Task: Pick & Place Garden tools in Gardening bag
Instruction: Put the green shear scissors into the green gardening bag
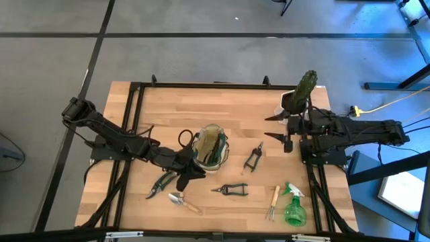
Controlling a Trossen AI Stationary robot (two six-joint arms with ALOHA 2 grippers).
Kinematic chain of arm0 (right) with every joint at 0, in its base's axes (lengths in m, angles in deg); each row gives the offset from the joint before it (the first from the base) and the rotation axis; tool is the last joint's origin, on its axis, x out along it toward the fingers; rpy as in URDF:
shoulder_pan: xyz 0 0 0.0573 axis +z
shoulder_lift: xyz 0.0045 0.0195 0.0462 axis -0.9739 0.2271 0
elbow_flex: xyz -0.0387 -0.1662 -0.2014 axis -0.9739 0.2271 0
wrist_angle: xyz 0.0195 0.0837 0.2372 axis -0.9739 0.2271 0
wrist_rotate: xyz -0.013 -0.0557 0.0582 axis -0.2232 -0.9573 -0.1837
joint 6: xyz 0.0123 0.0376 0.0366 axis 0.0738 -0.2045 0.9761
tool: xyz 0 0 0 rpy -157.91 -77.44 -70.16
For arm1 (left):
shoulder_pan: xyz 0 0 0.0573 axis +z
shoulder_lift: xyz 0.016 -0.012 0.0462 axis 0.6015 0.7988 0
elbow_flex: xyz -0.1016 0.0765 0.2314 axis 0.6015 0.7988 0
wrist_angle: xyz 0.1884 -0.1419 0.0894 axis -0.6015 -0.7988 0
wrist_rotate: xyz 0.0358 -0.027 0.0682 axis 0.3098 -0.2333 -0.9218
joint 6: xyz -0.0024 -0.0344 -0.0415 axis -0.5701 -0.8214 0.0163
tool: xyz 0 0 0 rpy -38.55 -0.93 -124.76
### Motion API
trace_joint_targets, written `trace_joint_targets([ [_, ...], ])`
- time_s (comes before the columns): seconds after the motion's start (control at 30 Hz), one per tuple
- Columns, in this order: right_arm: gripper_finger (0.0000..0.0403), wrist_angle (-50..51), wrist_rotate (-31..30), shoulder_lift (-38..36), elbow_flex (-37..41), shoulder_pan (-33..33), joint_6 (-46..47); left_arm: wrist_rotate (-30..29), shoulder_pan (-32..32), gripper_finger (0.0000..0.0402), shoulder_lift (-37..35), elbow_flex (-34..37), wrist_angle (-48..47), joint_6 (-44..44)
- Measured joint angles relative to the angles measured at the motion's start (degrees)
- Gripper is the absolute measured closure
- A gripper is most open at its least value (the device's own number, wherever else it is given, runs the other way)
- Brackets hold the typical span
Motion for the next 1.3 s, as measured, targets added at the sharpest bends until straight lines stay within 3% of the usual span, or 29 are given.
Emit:
trace_joint_targets([
  [0.43,0.0139,3.02,3.04,4.41,0.0,-0.02,6.13,1.01,-0.44,0.0313,0.0,0.0,-7.16,-4.12],
  [0.83,0.0139,10.71,3.02,9.66,-3.87,0.24,9.64,-2.19,-0.28,0.0313,0.02,0.0,-7.62,0.85],
  [1.0,0.0139,10.97,2.99,12.74,-3.89,0.24,12.72,-12.27,-0.35,0.0313,0.02,0.0,-7.58,6.46],
  [1.3,0.0139,13.72,4.28,17.04,-3.91,0.26,34.29,-33.85,-0.28,0.0313,-3.38,0.0,-1.16,24.33],
])
